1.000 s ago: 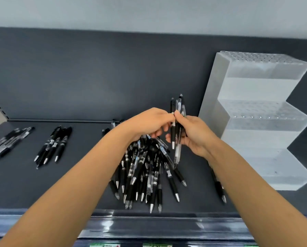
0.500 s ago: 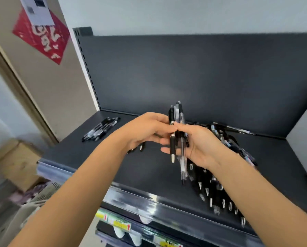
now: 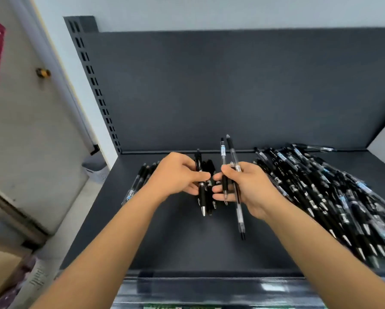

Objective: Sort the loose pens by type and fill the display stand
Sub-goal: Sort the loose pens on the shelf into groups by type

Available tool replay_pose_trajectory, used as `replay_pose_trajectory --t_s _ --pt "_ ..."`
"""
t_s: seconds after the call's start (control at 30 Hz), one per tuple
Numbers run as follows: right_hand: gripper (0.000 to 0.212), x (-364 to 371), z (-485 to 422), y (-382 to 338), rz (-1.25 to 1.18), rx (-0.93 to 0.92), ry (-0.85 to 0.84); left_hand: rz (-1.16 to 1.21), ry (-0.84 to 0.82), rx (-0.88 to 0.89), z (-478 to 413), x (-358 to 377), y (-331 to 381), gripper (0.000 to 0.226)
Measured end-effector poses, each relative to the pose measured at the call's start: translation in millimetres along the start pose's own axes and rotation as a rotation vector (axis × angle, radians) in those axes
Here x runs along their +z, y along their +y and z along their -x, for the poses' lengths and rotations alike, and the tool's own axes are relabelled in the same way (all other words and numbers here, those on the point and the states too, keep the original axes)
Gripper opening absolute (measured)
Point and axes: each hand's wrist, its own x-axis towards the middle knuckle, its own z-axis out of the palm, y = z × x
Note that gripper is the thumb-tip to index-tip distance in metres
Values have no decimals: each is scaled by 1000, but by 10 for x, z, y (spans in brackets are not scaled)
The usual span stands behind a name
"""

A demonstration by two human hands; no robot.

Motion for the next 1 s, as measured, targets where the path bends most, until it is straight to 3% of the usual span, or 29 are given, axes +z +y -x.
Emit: replay_pose_trajectory --t_s 0.33,0.43,0.6,0.77,0.87,1.0 --pt "14 -305 67 14 -62 34 79 -440 134 97 -270 303 30 31" --pt "13 -312 63 9 -123 48 24 -288 129 133 -233 289 64 39" --pt "16 -27 41 -4 -99 56 -192 78 -8 118 -74 165 80 28" --pt "22 470 24 31 40 -7 -186 237 138 46 5 -361 -158 19" --pt "27 713 -43 85 113 -16 -90 200 236 13 14 -786 -323 25" --pt "24 1026 -201 160 19 26 -2 -108 162 -27 -40 -1125 -560 30"
